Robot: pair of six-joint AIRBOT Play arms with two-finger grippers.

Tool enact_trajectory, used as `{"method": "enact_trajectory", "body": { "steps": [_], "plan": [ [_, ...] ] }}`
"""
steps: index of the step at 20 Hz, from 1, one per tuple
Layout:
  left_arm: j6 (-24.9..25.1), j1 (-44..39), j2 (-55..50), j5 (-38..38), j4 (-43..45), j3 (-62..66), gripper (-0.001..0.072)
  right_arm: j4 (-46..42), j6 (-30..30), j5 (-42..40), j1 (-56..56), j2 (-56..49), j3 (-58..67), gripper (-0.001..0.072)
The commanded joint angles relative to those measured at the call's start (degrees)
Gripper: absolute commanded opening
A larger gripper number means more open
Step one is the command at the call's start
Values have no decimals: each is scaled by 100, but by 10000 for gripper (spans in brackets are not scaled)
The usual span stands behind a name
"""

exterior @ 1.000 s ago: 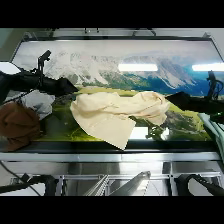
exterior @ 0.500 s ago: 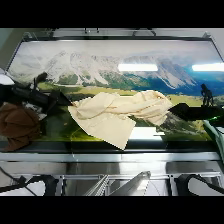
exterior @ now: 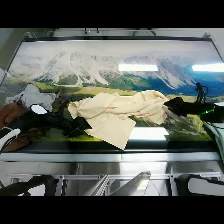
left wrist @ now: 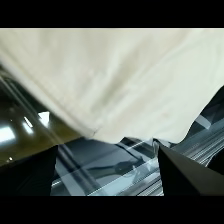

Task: Fold the shirts.

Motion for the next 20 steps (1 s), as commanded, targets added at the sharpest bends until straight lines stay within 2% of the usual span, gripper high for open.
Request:
{"method": "enact_trajectory", "body": {
  "steps": [1,4,8,10,14,16,20],
  "plan": [
    [24,-407,-654,905,138,317,522,280,-94,2,79,-85,118,461],
    [52,-424,-916,645,151,914,36,278,-96,37,79,-85,122,461],
    [118,-407,-710,240,310,1314,22,229,-94,192,26,-85,151,461],
    [118,-275,-551,-46,549,1421,22,-70,-90,356,-212,-68,155,461],
    [140,540,-111,-785,925,1464,23,-168,31,866,-1290,-70,275,461],
    [339,955,0,-1097,933,1464,23,-175,205,887,-1668,-76,299,462],
    [476,1255,-4,-1327,903,1458,23,-125,463,876,-1408,-232,297,462]
  ]
}}
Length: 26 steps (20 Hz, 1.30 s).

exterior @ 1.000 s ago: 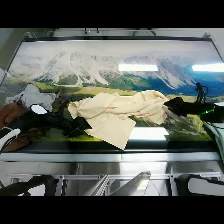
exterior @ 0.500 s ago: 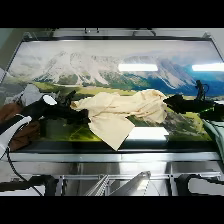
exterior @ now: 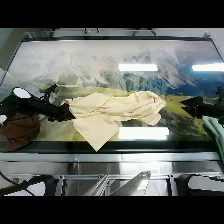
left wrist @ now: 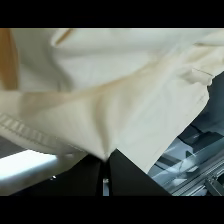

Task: Fold the shirts.

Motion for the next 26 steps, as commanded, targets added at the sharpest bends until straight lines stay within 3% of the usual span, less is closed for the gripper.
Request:
{"method": "enact_trajectory", "body": {
  "steps": [1,7,11,12,13,14,17,21,26],
  "plan": [
    [118,247,46,-273,28,9,23,85,289,-44,251,-190,13,462],
    [247,236,46,-297,31,9,24,177,909,-901,1749,-807,20,462],
    [297,236,46,-280,31,9,24,702,903,-1091,2177,-977,120,450],
    [310,236,46,-284,31,9,24,756,892,-1067,2221,-979,190,333],
    [310,236,46,-291,28,9,24,796,833,-922,2221,-977,291,138],
    [310,238,48,-315,24,15,24,833,678,-647,2197,-973,428,21],
    [310,282,70,-1001,-203,387,23,807,562,413,1932,-699,990,16],
    [332,809,584,-2365,-2197,1440,24,466,778,1106,1108,507,2118,16],
    [527,1718,1646,-2608,-5720,2531,24,754,481,319,297,2734,2927,15]
  ]
}}
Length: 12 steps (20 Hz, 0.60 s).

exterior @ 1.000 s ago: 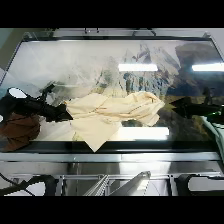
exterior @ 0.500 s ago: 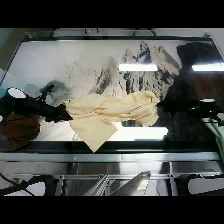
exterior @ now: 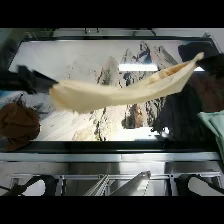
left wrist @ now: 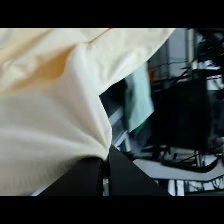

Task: Fold the shirts.

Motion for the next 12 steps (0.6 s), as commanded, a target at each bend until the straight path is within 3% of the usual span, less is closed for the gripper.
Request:
{"method": "enact_trajectory", "body": {
  "steps": [1,4,8,10,12],
  "plan": [
    [223,627,732,-282,-2723,789,24,199,-297,-658,-553,1696,457,16],
    [428,1086,1285,-275,-3856,1276,24,188,-354,-1569,-750,3049,457,15],
    [614,1851,1655,0,-4214,1823,24,-52,-841,-3154,-752,4304,457,16],
    [734,2236,1626,28,-4109,2090,24,-612,-787,-3132,-752,4507,444,16],
    [693,2398,1447,61,-3550,2291,24,-933,-22,-2262,-750,4304,249,16]
  ]
}}
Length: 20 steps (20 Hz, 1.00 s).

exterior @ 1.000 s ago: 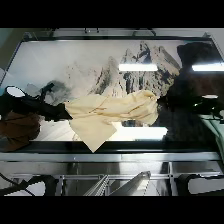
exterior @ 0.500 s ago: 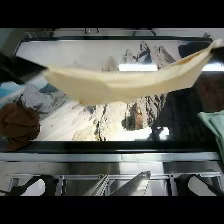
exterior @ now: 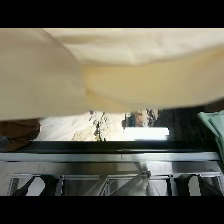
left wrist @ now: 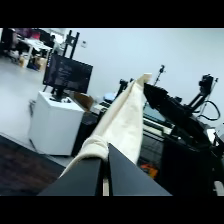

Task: Fold the shirts.

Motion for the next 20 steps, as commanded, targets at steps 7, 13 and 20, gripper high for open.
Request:
{"method": "enact_trajectory", "body": {
  "steps": [7,13,20],
  "plan": [
    [249,-1198,-881,387,2721,-758,24,-490,807,1233,684,-1169,-1790,16],
    [605,-2828,-3294,2063,4918,-1615,23,-474,485,-28,1978,-4122,-2861,206],
    [-455,-2691,-6391,562,4476,37,339,-103,79,125,1847,-5768,-2470,471]
  ]
}}
